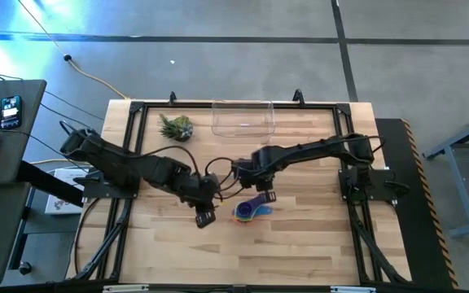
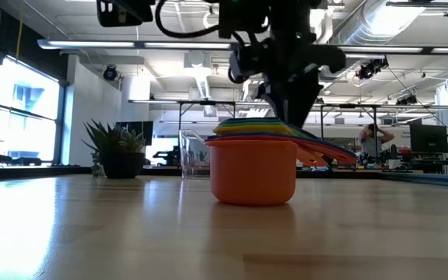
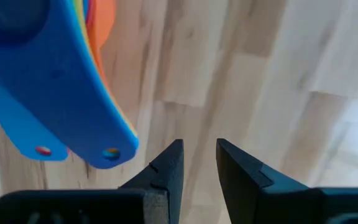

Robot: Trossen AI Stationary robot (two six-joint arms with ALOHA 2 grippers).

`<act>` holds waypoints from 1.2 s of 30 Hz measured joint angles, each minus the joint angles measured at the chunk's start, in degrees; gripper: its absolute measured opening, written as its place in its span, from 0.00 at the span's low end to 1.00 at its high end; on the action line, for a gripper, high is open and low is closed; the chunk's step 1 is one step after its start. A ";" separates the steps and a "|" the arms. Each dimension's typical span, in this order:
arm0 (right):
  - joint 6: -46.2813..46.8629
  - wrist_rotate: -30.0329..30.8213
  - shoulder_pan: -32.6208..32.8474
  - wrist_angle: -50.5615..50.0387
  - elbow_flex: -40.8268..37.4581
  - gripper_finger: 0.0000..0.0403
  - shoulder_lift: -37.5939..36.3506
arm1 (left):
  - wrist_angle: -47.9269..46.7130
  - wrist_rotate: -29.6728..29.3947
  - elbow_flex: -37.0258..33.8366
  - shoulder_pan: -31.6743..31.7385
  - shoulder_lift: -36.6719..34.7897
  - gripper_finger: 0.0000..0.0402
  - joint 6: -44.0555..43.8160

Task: Nest measuring cups in basket
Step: Adjust the stacked measuring cups

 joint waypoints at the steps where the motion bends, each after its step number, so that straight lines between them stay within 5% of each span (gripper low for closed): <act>1: -0.40 -0.26 0.02 0.09 -0.90 0.22 0.00 | 1.31 -0.12 -0.69 -0.42 0.16 0.20 -0.82; 24: -0.97 -2.60 0.20 6.40 -4.51 0.22 0.07 | 34.47 1.75 -5.09 -5.73 19.92 0.20 -4.16; 36: 1.76 -5.73 1.77 4.27 -4.49 0.22 0.11 | 37.17 1.27 -4.99 -4.37 24.70 0.20 -5.70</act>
